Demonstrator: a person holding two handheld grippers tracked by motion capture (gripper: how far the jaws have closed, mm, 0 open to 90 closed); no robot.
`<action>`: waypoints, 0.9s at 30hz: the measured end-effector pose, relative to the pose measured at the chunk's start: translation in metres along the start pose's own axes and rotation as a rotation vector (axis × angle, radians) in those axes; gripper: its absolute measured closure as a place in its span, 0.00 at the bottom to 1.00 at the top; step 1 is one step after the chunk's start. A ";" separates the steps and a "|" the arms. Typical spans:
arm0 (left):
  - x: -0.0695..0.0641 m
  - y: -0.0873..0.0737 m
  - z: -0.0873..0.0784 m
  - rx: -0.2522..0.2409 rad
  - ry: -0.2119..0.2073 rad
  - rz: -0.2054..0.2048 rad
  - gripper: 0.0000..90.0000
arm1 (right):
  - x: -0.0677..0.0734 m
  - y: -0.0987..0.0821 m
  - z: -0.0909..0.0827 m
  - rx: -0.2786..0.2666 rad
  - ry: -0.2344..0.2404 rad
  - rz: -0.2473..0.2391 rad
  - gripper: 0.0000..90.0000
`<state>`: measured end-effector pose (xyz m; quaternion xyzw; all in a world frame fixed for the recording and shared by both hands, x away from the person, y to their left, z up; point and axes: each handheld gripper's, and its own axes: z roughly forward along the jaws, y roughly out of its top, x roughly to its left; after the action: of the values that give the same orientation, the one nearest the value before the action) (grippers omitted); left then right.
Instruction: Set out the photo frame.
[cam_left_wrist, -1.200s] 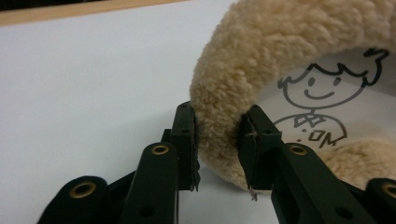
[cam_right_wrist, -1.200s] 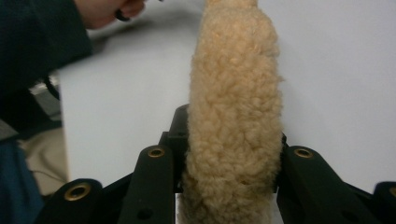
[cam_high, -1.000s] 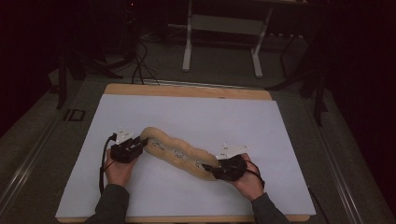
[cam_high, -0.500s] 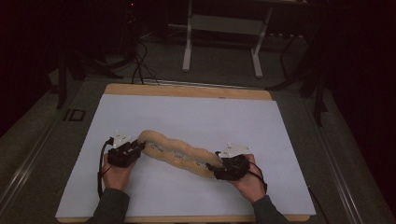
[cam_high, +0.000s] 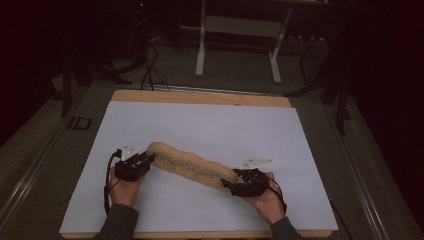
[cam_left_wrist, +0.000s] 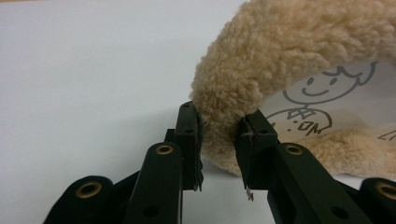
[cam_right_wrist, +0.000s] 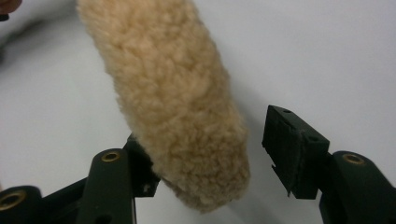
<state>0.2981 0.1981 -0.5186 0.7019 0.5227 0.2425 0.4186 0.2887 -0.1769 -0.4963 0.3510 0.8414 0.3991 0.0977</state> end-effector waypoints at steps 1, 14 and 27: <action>0.000 0.000 0.000 0.001 0.001 -0.001 0.81 | -0.001 -0.001 0.001 0.007 0.010 0.013 0.46; -0.005 -0.001 -0.005 0.008 0.000 -0.033 0.81 | -0.005 0.001 0.000 0.006 -0.059 0.030 0.71; -0.016 0.003 -0.004 -0.053 0.002 -0.024 0.81 | -0.029 0.015 -0.007 -0.063 -0.118 -0.005 0.68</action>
<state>0.2911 0.1838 -0.5119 0.6840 0.5249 0.2519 0.4395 0.3149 -0.1944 -0.4836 0.3688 0.8221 0.4035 0.1592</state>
